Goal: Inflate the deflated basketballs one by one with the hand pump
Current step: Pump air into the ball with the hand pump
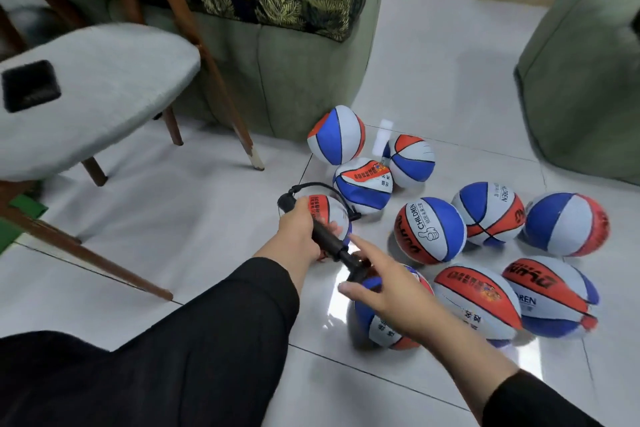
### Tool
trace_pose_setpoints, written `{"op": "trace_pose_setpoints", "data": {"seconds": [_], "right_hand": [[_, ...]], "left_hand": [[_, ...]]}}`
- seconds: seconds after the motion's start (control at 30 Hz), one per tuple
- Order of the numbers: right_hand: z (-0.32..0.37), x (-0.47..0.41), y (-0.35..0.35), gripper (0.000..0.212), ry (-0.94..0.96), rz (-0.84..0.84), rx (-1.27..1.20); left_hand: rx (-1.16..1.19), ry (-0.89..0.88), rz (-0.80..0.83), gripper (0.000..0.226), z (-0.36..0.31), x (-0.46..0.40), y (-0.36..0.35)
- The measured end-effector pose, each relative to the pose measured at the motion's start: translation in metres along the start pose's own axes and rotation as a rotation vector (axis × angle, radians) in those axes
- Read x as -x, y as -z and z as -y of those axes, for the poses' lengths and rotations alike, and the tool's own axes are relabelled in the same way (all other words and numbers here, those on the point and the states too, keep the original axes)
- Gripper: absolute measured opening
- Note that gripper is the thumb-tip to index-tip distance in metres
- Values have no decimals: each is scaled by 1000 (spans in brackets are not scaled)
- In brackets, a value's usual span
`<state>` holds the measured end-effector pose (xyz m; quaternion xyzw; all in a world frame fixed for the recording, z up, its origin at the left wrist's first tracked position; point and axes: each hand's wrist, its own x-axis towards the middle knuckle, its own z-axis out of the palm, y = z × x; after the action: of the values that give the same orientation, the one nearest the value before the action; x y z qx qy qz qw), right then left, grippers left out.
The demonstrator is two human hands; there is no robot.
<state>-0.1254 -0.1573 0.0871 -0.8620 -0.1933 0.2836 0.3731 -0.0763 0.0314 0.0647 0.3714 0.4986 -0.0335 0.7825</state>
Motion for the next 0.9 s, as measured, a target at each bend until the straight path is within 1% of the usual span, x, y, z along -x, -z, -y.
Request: {"op": "trace_pose_setpoints", "data": {"seconds": [0.03, 0.07, 0.13, 0.17, 0.27, 0.33, 0.4, 0.53, 0.67, 0.73, 0.83, 0.9], "right_hand": [[3, 10, -3, 67, 8, -35, 24], [3, 18, -4, 64, 22, -99, 52], [1, 28, -7, 48, 45, -256, 98], [-1, 32, -8, 43, 29, -317, 94], [-6, 42, -8, 39, -38, -462, -38], [-5, 49, -9, 33, -77, -517, -186], [-4, 54, -12, 29, -102, -563, -254], [-10, 57, -23, 32, -228, -568, -287], [-8, 51, -23, 45, -316, -549, -438], [-8, 46, -23, 46, -327, -563, -489], [-10, 42, -22, 44, -343, -631, -504], [-13, 42, -21, 42, -368, -685, -553]], "left_hand": [[31, 17, 15, 37, 6, 4, -2], [62, 33, 46, 35, 12, 9, -3], [102, 49, 101, 24, 26, 25, -7], [129, 45, 126, 23, 33, 32, -9], [225, 46, 243, 36, 49, 48, -13], [244, 41, 268, 38, 57, 53, -14], [219, 38, 242, 32, 63, 55, -16], [217, 21, 158, 22, 66, 56, -23], [279, 11, 111, 20, 69, 54, -28], [299, 7, 85, 21, 69, 53, -30], [280, -5, 45, 17, 61, 49, -31], [299, -26, 8, 18, 51, 44, -30]]}}
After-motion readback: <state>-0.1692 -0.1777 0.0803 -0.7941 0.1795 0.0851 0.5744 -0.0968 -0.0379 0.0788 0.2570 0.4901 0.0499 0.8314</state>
